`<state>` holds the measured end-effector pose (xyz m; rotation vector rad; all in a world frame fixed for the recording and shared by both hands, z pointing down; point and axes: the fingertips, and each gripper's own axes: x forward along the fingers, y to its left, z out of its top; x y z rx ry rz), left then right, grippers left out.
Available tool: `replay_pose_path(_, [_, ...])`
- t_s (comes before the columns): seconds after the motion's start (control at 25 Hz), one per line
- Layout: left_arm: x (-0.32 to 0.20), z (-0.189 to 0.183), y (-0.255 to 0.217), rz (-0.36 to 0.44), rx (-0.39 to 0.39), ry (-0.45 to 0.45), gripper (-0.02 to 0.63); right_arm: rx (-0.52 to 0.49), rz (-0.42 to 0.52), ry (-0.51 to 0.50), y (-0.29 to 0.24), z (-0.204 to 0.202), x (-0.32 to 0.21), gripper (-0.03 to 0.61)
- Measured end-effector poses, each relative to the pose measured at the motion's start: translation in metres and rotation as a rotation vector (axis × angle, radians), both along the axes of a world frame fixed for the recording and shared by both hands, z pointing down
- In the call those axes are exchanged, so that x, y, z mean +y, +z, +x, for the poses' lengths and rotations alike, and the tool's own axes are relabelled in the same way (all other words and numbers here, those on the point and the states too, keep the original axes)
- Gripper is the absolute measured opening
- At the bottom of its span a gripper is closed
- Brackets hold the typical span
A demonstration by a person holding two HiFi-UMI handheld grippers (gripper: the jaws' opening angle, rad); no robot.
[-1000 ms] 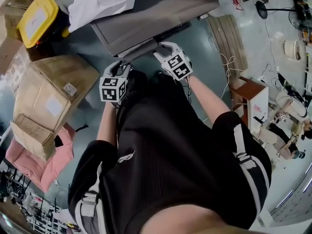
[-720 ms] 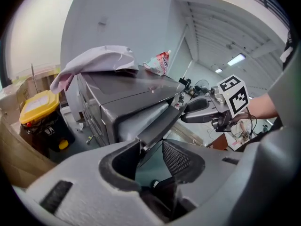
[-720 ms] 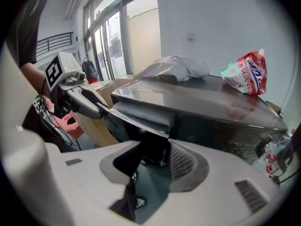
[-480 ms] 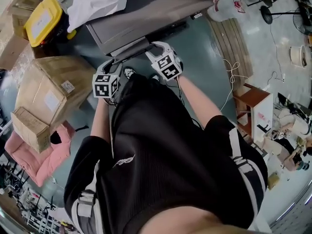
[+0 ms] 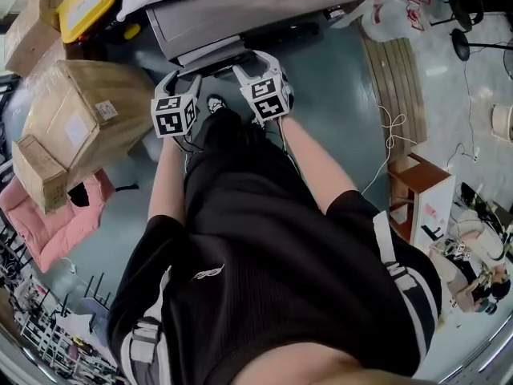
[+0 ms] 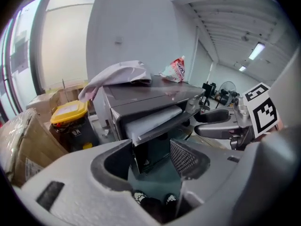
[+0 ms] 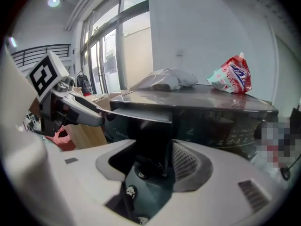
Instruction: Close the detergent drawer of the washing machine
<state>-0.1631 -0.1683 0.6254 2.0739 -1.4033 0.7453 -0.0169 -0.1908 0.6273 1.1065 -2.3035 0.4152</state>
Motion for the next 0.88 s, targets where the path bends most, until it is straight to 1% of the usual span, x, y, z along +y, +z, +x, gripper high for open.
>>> replay_pose_path(0.08, [0.003, -0.003, 0.003, 0.001, 0.012, -0.054, 0.266, -0.022, -0.007, 0.020, 0.005, -0.002, -0.001, 0.238])
replay_pose_path(0.16, [0.009, -0.001, 0.009, -0.013, 0.036, -0.088, 0.296, -0.074, -0.030, 0.047, 0.007, -0.006, 0.001, 0.243])
replay_pose_path(0.2, [0.009, 0.000, 0.012, -0.018, 0.052, -0.106, 0.304, -0.094, -0.041, 0.056, 0.009, -0.008, 0.001, 0.258])
replay_pose_path(0.32, [0.008, -0.004, 0.017, -0.020, 0.098, -0.199, 0.308, -0.095, -0.047, 0.067, 0.012, -0.013, 0.000, 0.300])
replay_pose_path(0.4, [0.008, -0.005, 0.018, -0.015, 0.113, -0.258, 0.305, -0.096, -0.051, 0.086, 0.009, -0.015, -0.001, 0.301])
replay_pose_path(0.44, [0.008, -0.005, 0.018, -0.015, 0.115, -0.278, 0.304, -0.095, -0.050, 0.101, 0.009, -0.014, -0.002, 0.285])
replay_pose_path(0.52, [0.005, -0.003, 0.017, -0.014, 0.119, -0.301, 0.290, -0.088, -0.042, 0.127, 0.011, -0.010, -0.006, 0.258])
replay_pose_path(0.76, [0.007, -0.003, 0.016, -0.028, 0.113, -0.329, 0.285, -0.075, -0.073, 0.134, 0.012, -0.008, -0.005, 0.253])
replay_pose_path(0.88, [0.005, -0.001, 0.013, -0.043, 0.104, -0.329, 0.288, -0.061, -0.068, 0.134, 0.010, -0.006, -0.006, 0.253])
